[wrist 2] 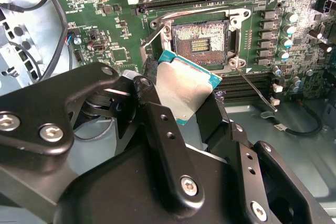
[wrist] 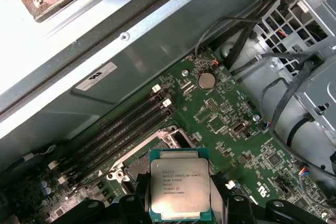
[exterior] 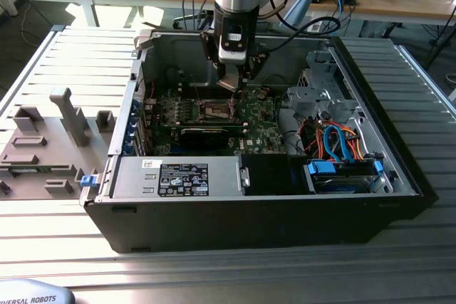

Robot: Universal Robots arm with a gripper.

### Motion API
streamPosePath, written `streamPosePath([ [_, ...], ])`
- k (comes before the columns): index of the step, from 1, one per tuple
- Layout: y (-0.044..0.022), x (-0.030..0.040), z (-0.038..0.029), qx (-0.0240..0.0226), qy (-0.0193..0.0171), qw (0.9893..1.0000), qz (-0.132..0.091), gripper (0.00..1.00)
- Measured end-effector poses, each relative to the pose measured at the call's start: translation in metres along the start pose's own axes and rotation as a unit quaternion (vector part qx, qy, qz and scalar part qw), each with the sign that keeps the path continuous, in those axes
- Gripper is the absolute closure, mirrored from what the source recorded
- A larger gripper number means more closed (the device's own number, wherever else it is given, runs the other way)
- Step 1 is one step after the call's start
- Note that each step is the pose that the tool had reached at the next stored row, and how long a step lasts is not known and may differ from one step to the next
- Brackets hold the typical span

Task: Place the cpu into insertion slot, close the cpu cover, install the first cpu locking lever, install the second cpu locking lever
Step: 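Place the cpu into insertion slot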

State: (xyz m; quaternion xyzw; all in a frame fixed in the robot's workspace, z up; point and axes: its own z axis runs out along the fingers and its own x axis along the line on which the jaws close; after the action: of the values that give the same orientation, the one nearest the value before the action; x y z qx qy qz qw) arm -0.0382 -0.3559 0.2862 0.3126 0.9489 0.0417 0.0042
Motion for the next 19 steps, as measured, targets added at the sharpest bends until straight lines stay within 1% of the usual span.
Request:
streamPosePath([
  [19,-0.0001,0.0000,0.0012,-0.0001,-0.0005,1.0000,0.006,0.46],
])
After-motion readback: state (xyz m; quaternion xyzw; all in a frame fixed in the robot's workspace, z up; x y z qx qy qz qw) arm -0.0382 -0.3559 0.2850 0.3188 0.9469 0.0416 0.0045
